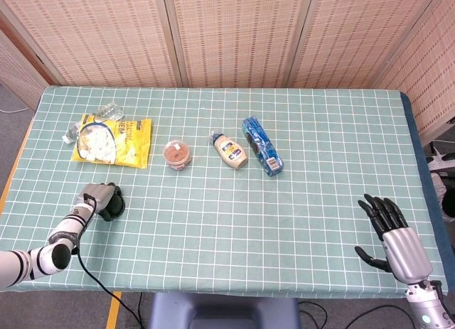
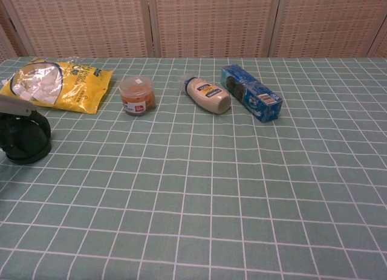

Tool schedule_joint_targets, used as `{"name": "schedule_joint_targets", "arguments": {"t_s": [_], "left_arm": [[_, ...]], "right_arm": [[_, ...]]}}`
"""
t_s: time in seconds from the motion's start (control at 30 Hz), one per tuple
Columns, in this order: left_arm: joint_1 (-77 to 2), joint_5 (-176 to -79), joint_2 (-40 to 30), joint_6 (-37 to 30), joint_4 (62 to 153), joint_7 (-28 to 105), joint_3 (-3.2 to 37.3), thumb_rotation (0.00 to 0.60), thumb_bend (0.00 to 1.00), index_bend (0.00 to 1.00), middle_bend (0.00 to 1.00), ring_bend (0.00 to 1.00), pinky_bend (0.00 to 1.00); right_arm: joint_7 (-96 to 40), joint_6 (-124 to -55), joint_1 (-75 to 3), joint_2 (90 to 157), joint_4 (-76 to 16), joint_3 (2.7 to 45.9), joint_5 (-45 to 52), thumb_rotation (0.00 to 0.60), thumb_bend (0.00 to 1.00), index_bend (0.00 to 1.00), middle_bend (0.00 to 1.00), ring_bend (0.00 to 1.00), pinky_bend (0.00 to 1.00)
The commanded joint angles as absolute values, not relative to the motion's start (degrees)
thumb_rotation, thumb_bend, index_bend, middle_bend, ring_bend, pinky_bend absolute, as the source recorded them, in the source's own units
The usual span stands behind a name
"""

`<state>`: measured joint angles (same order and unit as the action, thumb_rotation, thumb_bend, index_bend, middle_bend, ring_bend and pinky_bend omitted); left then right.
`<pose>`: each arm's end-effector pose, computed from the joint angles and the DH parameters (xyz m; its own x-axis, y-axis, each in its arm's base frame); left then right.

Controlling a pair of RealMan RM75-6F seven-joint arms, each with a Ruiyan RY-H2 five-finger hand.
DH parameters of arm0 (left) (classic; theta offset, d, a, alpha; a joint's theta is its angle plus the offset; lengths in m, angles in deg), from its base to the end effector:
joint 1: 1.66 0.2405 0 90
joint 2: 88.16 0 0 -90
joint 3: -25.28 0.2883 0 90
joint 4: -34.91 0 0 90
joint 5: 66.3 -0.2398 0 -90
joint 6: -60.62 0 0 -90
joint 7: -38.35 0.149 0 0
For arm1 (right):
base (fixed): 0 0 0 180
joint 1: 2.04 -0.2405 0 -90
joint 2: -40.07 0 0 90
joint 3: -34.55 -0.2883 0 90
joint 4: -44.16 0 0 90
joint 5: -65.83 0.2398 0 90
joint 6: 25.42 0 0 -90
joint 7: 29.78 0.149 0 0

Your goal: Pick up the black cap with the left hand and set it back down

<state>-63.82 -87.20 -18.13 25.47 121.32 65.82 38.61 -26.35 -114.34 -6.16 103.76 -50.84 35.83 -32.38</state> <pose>-0.2742 0.4072 0.0419 0.5519 0.6596 0.5102 0.7474 -0.1200 -0.6535 -0.3172 -0.1653 0.1316 0.3124 -0.0269 0.9496 -0.9313 -0.2056 0.3006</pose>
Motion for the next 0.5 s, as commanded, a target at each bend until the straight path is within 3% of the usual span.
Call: {"name": "schedule_joint_targets", "arguments": {"t_s": [0.03,0.13,0.27,0.4,0.5], "left_arm": [[-63.7,-87.4,-18.0,25.1,121.2,65.7,38.7,0.6,0.3,0.28,0.17,0.23,0.33],[-63.4,-88.1,-17.9,25.0,120.9,65.5,39.0,0.6,0.31,0.32,0.22,0.28,0.44],[-63.1,-88.9,-17.7,24.2,120.9,65.6,39.2,0.6,0.33,0.35,0.29,0.44,0.56],[-61.9,-91.5,-17.7,21.9,121.0,65.1,38.6,0.6,0.34,0.47,0.47,0.59,0.69],[-61.3,-92.4,-17.7,21.5,121.1,65.0,38.4,0.6,0.34,0.57,0.58,0.63,0.73]], "right_arm": [[-26.3,-114.3,-6.2,103.7,-50.9,35.8,-32.3,0.6,0.16,0.0,0.0,0.0,0.0],[-26.2,-114.4,-6.1,103.7,-51.0,35.8,-32.3,0.6,0.16,0.0,0.0,0.0,0.0],[-26.1,-114.4,-6.2,103.6,-51.0,35.8,-32.4,0.6,0.16,0.0,0.0,0.0,0.0],[-26.0,-114.5,-6.1,103.6,-51.1,35.8,-32.5,0.6,0.16,0.0,0.0,0.0,0.0],[-26.1,-114.5,-6.1,103.6,-51.1,35.9,-32.5,0.6,0.16,0.0,0.0,0.0,0.0]]}}
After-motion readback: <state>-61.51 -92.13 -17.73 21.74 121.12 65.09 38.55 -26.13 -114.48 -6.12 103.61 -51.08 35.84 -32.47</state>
